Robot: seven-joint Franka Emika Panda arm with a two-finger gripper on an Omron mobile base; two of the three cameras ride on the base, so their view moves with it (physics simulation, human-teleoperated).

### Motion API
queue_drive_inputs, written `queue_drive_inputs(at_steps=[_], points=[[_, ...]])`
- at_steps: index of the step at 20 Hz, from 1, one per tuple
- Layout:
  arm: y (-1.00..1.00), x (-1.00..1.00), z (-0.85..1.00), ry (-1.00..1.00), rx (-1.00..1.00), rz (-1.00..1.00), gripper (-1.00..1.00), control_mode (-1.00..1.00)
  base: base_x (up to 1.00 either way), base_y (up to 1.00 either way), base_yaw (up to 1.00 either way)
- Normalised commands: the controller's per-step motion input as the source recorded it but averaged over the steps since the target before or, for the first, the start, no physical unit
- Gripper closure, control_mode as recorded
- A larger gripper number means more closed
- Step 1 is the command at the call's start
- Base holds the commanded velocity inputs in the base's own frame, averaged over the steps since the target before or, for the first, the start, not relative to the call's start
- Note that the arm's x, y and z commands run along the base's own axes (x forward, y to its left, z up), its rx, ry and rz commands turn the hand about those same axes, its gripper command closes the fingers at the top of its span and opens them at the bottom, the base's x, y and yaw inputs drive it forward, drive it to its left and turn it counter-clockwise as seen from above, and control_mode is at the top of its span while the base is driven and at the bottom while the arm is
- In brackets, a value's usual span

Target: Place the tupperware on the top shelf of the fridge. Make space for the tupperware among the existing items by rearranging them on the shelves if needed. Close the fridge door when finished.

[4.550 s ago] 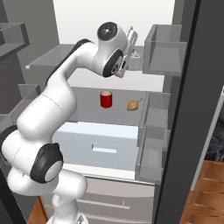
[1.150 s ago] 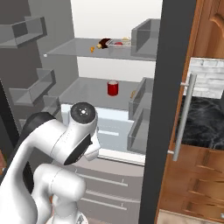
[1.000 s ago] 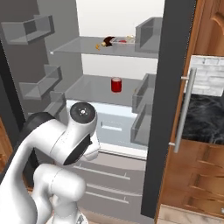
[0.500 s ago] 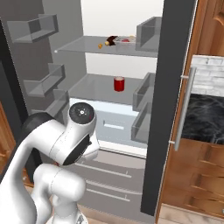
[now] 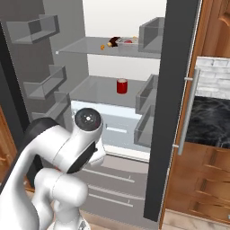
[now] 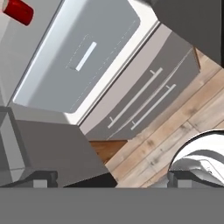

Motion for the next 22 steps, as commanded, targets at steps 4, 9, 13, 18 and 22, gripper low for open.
queue_drive_inputs(at_steps=[4,9,13,18,22], points=[[0.2,-0.01,0.0,0.0,-0.03,0.04,-1.0,-1.0,0.0,0.0,0.0],[0.28,-0.19,0.0,-0.04,-0.07,0.14,-1.0,-1.0,0.0,0.0,0.0],[0.62,-0.22,0.03,-0.03,-0.21,0.21,-1.0,-1.0,0.0,0.0,0.0],[0.98,-0.13,0.0,-0.01,-0.36,0.22,-1.0,-1.0,0.0,0.0,0.0],[0.97,-0.17,0.0,-0.01,-0.39,0.22,-1.0,-1.0,0.0,0.0,0.0]])
